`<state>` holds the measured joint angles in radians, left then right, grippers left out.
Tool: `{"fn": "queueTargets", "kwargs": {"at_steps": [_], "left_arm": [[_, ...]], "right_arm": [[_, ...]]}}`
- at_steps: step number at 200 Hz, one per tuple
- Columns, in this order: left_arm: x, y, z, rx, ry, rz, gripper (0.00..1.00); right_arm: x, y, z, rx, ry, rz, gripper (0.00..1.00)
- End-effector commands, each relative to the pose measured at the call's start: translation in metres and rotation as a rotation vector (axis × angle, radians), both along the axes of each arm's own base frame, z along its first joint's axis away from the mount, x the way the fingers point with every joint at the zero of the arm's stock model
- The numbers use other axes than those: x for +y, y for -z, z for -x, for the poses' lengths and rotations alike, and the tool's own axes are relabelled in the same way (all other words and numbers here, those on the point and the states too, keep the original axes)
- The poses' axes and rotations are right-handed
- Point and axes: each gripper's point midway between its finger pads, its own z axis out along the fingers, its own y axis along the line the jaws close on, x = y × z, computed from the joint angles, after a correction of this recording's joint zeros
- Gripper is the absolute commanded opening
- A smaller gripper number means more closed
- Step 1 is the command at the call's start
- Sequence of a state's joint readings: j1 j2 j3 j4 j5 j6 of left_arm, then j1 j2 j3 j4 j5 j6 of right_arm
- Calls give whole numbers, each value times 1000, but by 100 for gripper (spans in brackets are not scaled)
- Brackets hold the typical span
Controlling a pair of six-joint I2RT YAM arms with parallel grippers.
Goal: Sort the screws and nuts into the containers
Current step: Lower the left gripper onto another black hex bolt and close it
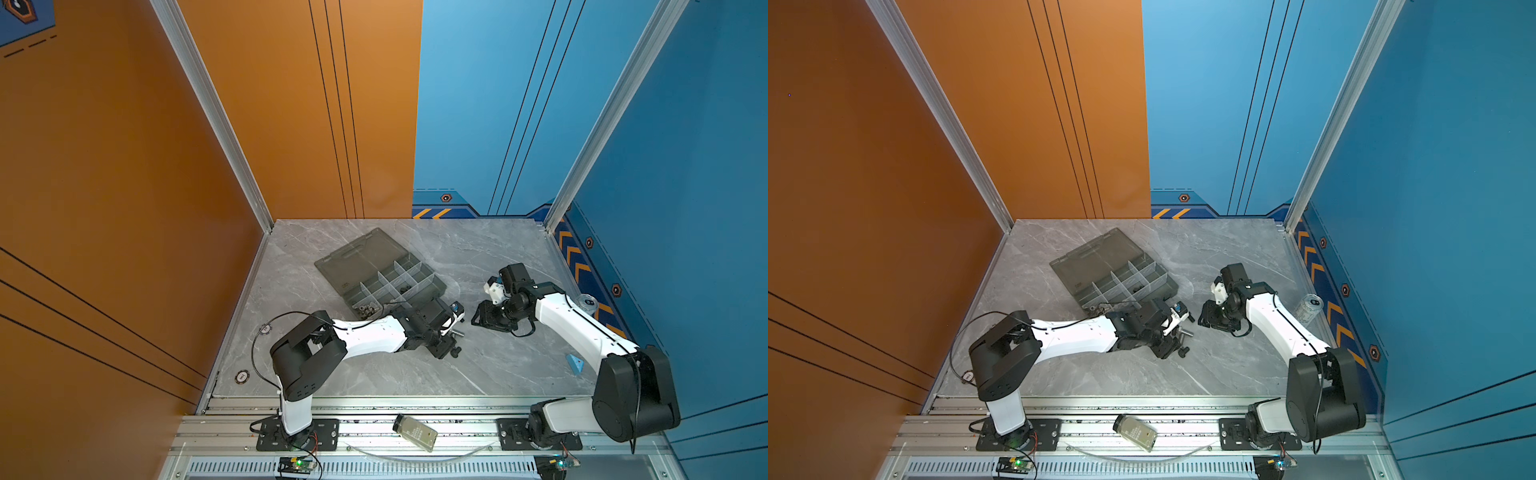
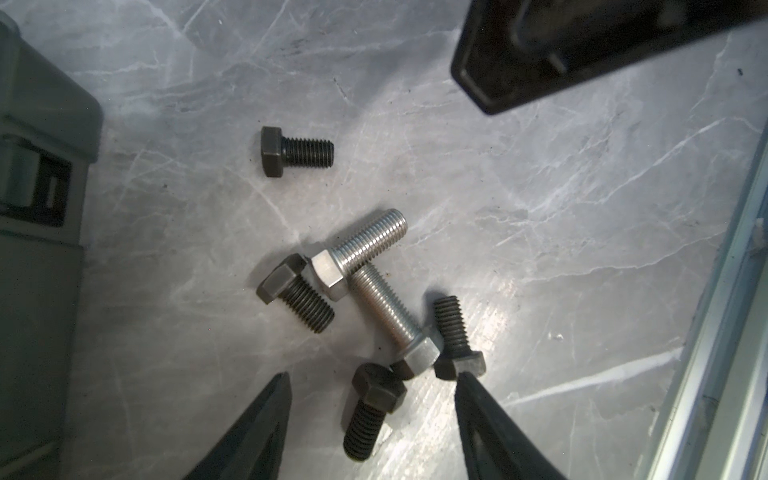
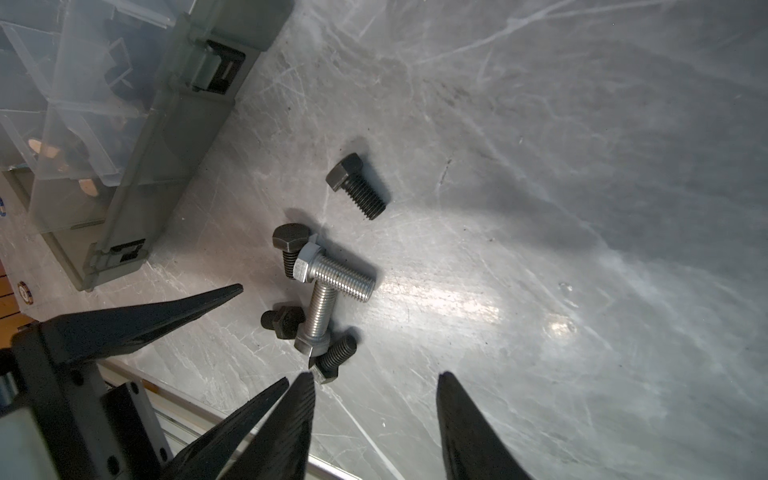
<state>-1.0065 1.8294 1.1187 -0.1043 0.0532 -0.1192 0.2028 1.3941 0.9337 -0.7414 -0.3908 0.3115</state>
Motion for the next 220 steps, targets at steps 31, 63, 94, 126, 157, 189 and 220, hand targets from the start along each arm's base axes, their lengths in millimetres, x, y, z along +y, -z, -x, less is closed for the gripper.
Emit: {"fn": "queueTargets", "kwargs": {"at_steps": [31,63,94,126,157,189,220], "left_arm": [[6,25,13,36,31,-67,61],[7,32,13,48,26,-79,60],[8,37,13,54,25,-94,59],[9,40,11,59,19,-106,56],[10,42,10,66,17,-114,53],[9,43,8,66,17,-115,49],[7,45,8,73,20,-119,46]], "right_arm": [[-1,2,8,19,-18,-4,51],[0,2,7,22,-22,-5,51],[0,2,6,22,-23,-6,51],[0,3,6,23,-23,-5,51],[0,3,6,25,-22,-5,51],[0,3,6,25,-23,-5,51],[0,3,6,23,-22,-5,51]]}}
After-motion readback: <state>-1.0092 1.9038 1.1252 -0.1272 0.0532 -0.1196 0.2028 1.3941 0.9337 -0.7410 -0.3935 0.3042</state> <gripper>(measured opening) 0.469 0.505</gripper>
